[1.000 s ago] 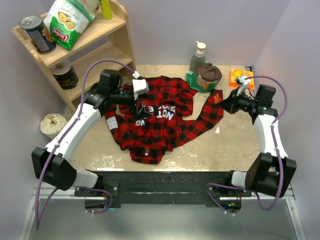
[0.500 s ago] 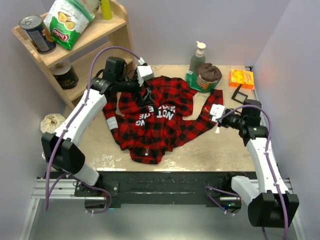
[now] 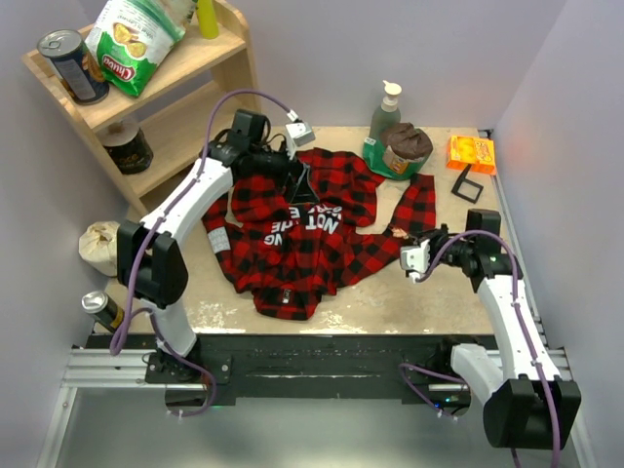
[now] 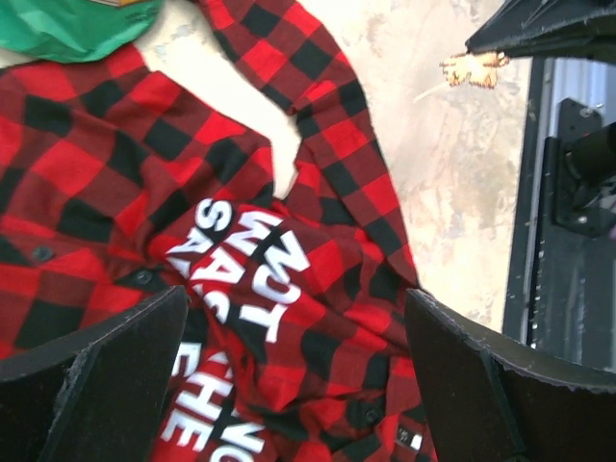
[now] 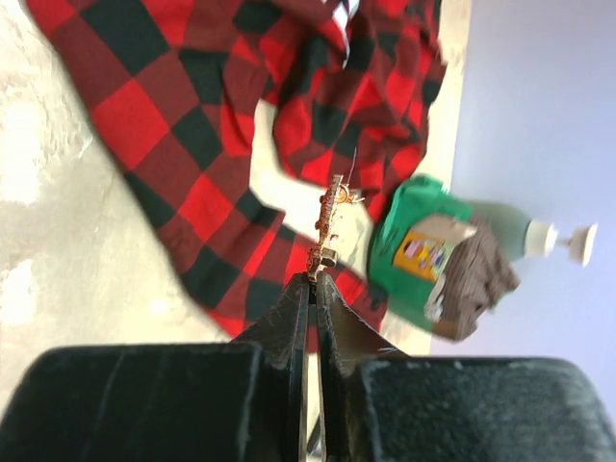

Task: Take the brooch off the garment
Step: Close the brooch.

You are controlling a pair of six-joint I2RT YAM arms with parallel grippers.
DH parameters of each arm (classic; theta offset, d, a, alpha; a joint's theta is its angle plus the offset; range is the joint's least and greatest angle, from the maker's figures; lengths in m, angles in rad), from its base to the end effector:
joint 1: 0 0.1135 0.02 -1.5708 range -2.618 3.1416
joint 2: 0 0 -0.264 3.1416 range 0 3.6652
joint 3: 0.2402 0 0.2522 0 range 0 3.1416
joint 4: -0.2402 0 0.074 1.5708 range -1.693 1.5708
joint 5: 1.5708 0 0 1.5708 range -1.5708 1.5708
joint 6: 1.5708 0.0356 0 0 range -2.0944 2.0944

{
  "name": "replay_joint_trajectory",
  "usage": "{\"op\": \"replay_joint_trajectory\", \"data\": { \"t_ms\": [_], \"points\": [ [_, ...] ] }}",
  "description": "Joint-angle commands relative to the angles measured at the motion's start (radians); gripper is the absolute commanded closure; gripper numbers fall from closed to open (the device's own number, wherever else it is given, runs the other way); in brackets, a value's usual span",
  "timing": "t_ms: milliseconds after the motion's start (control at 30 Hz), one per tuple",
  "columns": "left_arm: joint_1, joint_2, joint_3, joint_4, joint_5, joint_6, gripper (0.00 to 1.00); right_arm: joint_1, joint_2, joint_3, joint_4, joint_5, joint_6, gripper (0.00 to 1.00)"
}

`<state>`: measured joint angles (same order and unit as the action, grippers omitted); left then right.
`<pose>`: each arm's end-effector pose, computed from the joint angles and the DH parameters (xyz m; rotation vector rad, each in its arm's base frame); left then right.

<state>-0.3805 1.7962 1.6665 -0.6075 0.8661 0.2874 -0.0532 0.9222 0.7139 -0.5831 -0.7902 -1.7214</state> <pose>0.3627 -0.1743 0.3334 1.1209 1.8876 -1.0376 0.1833 0.0156 0.2615 -1.7688 1.1265 -0.1139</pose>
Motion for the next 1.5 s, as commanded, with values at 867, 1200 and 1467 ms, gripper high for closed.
{"op": "replay_joint_trajectory", "data": {
  "t_ms": [867,1200,1467],
  "points": [
    [-0.205,0.074,-0.101,0.143,-0.026,-0.082,0.00,-0.076,0.093,0.102,-0.226,-0.187,-0.674,1.00],
    [-0.202,0.117,0.154,-0.228,-0.208,0.048,0.01,-0.076,0.087,0.185,-0.063,0.026,-0.262,1.00],
    [-0.202,0.103,0.213,-0.310,-0.188,0.095,0.01,-0.076,-0.126,0.119,0.221,0.082,-0.048,1.00]
  ]
}}
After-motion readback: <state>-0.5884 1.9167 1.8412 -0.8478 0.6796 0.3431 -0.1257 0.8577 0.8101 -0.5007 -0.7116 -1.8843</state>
